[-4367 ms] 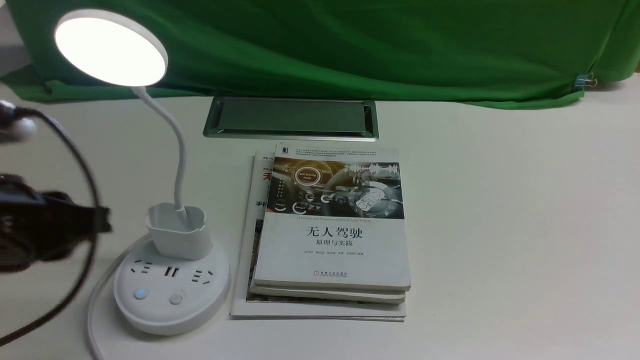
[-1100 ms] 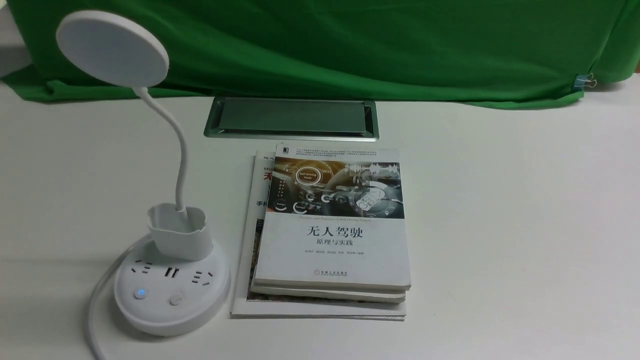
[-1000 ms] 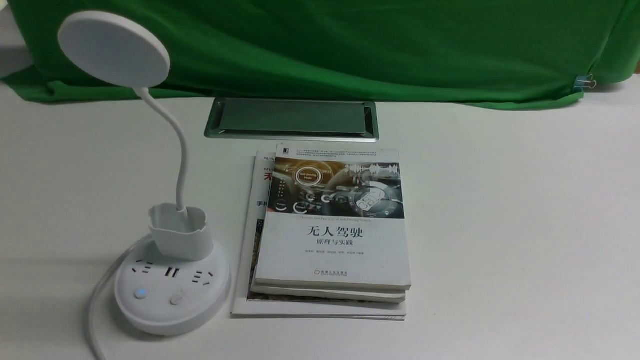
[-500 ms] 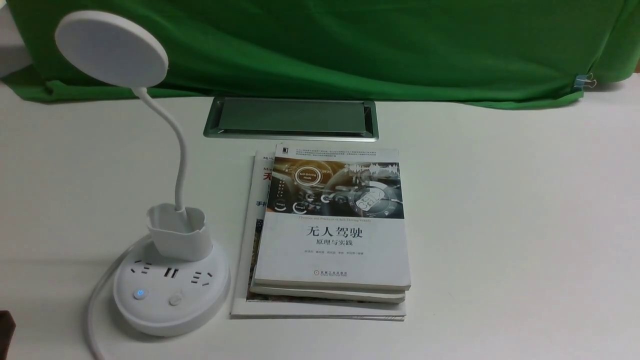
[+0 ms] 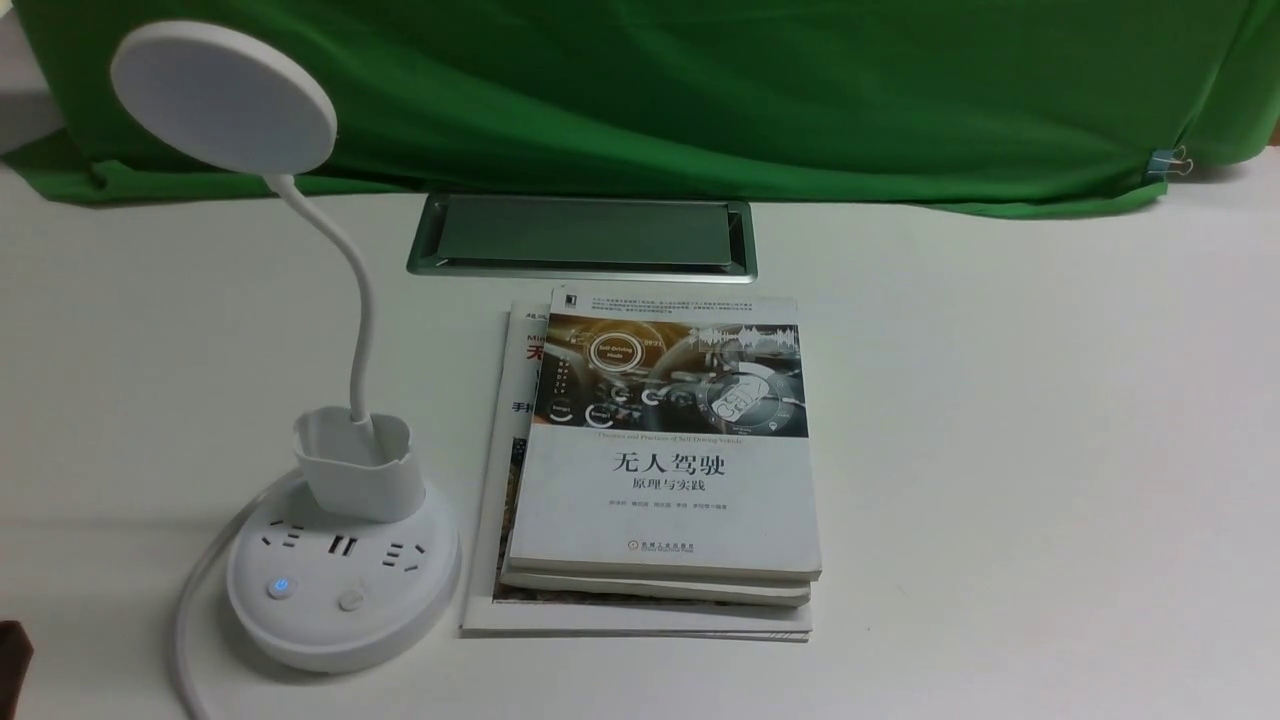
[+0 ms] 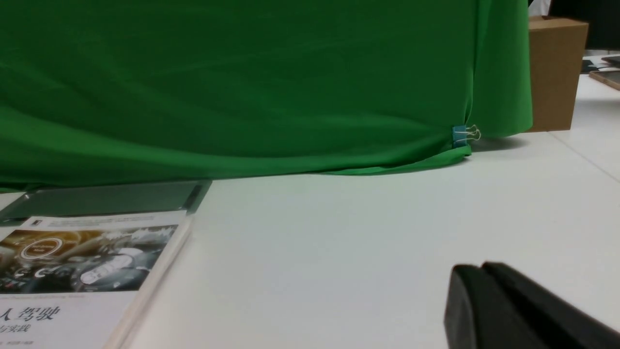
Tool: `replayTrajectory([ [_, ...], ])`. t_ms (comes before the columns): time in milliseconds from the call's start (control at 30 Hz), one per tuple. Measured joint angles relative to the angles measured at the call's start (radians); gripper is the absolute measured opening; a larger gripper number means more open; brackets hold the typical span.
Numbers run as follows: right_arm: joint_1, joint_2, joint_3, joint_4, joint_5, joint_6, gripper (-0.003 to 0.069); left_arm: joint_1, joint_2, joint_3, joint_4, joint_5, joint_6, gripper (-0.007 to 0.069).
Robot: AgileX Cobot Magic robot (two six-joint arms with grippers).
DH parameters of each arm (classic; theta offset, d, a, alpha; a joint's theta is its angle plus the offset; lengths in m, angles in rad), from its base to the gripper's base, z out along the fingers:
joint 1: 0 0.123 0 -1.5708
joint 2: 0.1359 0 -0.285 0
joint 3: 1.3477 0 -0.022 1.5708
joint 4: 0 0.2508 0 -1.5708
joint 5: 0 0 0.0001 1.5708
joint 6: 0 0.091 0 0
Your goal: Turn off the desk lamp on the white desktop by hand.
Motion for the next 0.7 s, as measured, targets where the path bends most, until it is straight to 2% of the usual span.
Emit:
replayTrajectory([
  [700,0.0,0.0,0.0,0.0,0.0,0.0,0.0036,0.0,0.0,0.0,0.0,0.0,0.007,0.0167],
])
